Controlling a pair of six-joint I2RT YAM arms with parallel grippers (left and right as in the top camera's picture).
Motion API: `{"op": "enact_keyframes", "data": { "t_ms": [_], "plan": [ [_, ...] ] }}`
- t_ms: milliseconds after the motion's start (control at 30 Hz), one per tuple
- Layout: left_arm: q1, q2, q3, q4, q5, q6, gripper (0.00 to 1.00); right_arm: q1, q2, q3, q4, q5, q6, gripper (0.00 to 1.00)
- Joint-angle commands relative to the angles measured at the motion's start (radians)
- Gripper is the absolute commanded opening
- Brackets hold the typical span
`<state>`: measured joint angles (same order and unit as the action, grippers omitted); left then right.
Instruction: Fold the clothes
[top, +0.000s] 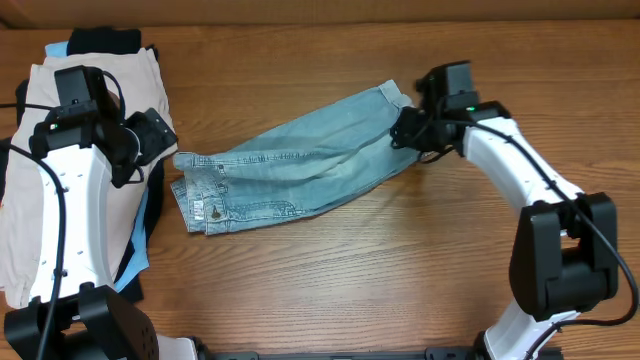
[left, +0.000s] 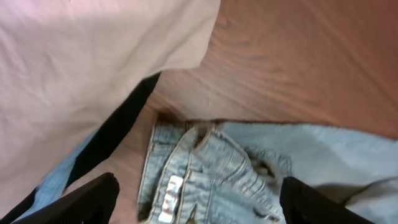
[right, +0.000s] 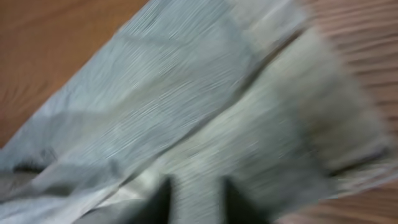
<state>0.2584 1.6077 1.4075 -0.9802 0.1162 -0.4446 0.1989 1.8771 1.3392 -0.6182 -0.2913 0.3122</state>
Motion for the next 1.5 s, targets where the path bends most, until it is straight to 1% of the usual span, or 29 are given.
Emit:
{"op": "enact_keyframes", "data": {
  "t_ms": [0, 167, 267, 400, 533, 667, 733, 833, 933, 967, 1000, 1067, 1100, 1167, 1233, 1300, 1333, 1367, 1467],
  "plan": [
    [-0.003, -0.005, 0.021, -0.013, 0.007, 0.049, 0.86, 0.080, 0.008, 0.006, -0.008, 0.027, -0.006, 0.04],
    [-0.003, -0.005, 0.021, -0.003, 0.003, 0.049, 0.88, 0.179, 0.062, 0.006, 0.008, 0.062, -0.006, 0.04],
    [-0.003, -0.005, 0.021, 0.004, 0.003, 0.049, 0.90, 0.228, 0.106, 0.006, 0.035, 0.119, -0.002, 0.04],
    [-0.003, -0.005, 0.021, 0.004, -0.001, 0.049, 0.91, 0.239, 0.136, 0.024, 0.076, 0.159, -0.002, 0.04],
    [-0.006, -0.005, 0.021, 0.005, 0.000, 0.049, 0.91, 0.225, 0.137, 0.031, 0.223, 0.224, -0.006, 0.04],
    [-0.005, -0.004, 0.020, 0.005, -0.005, 0.058, 0.92, 0.222, 0.140, 0.045, 0.406, 0.227, 0.006, 0.04],
    [-0.006, -0.004, 0.018, 0.003, -0.010, 0.057, 0.92, 0.222, 0.145, 0.056, 0.476, 0.227, 0.037, 0.04],
    [-0.012, 0.005, 0.018, 0.000, -0.011, 0.057, 0.92, 0.222, 0.156, 0.078, 0.520, 0.215, 0.063, 0.06],
    [-0.018, 0.018, 0.018, -0.002, -0.011, 0.057, 0.93, 0.216, 0.155, 0.117, 0.446, 0.216, 0.060, 0.06],
    [-0.018, 0.021, 0.018, -0.004, -0.011, 0.057, 0.93, 0.209, 0.152, 0.138, 0.401, 0.216, 0.054, 0.10],
    [-0.018, 0.025, 0.018, -0.008, -0.012, 0.057, 0.93, 0.199, 0.147, 0.168, 0.344, 0.216, 0.054, 0.15],
    [-0.018, 0.034, 0.018, -0.011, -0.014, 0.070, 0.93, 0.176, 0.138, 0.235, 0.221, 0.205, 0.049, 0.33],
    [-0.018, 0.038, 0.018, -0.011, -0.015, 0.079, 0.93, 0.166, 0.135, 0.269, 0.159, 0.192, 0.047, 0.43],
    [-0.018, 0.045, 0.018, -0.011, -0.016, 0.087, 0.93, 0.150, 0.135, 0.335, 0.029, 0.157, 0.048, 0.58],
    [-0.018, 0.050, 0.018, -0.011, -0.023, 0.087, 0.93, 0.147, 0.135, 0.359, -0.065, 0.140, 0.091, 0.64],
    [-0.018, 0.053, 0.018, -0.010, -0.023, 0.090, 0.94, 0.151, 0.136, 0.358, -0.114, 0.141, 0.171, 0.64],
    [-0.018, 0.055, 0.018, -0.010, -0.023, 0.090, 0.94, 0.158, 0.143, 0.350, -0.136, 0.145, 0.228, 0.62],
    [-0.018, 0.055, 0.018, -0.009, -0.023, 0.090, 0.94, 0.165, 0.146, 0.346, -0.150, 0.145, 0.272, 0.59],
    [-0.018, 0.055, 0.018, -0.001, -0.023, 0.089, 0.93, 0.208, 0.178, 0.330, -0.159, 0.185, 0.381, 0.45]
  ]
}}
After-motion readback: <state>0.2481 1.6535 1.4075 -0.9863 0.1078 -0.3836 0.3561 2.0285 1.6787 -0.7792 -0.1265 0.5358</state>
